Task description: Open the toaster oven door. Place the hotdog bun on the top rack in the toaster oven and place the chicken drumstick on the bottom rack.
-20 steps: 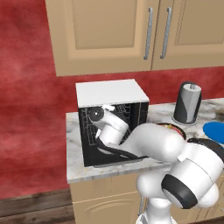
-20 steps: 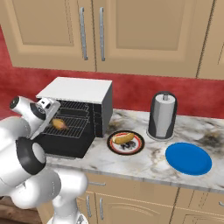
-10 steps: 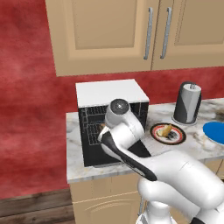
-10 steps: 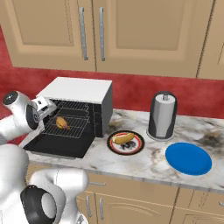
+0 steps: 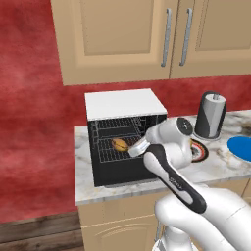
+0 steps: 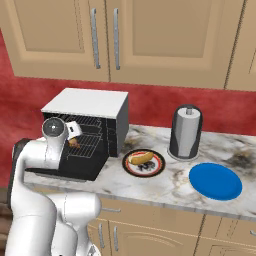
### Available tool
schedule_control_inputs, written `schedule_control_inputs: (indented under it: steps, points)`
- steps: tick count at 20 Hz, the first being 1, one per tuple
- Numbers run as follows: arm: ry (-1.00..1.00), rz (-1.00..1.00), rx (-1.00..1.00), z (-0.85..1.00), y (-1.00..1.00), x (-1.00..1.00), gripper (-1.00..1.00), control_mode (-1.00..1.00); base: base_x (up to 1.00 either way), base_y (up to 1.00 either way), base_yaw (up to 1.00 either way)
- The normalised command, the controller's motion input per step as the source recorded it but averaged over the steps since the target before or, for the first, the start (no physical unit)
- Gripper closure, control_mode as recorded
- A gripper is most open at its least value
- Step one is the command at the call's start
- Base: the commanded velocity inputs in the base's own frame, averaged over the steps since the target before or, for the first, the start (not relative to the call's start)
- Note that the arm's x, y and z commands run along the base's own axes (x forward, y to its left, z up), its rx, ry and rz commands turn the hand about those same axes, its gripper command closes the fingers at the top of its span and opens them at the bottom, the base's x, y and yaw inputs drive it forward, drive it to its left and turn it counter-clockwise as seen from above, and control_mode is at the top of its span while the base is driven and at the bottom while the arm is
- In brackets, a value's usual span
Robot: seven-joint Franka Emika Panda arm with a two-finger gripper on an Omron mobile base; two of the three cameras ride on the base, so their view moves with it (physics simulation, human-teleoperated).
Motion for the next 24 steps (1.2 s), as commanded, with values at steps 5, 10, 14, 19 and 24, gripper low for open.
schedule_control_inputs:
  steps: [5, 10, 14, 19, 24]
  points:
    - [-0.15, 0.05, 0.31, 0.16, -0.08, 0.11, -1.0, -1.0, 0.0, 0.0, 0.0]
    - [-0.12, 0.0, 0.22, 0.08, 0.1, 0.38, -1.0, -1.0, 0.0, 0.0, 0.0]
    - [-0.04, 0.0, 0.18, -0.11, 0.06, 0.21, -1.0, -1.0, 0.0, 0.0, 0.0]
    - [-0.13, 0.0, 0.13, 0.02, 0.15, 0.14, -1.0, -1.0, 0.0, 0.0, 0.0]
    - [-0.05, 0.0, 0.08, -0.06, 0.32, 0.19, -1.0, -1.0, 0.0, 0.0, 0.0]
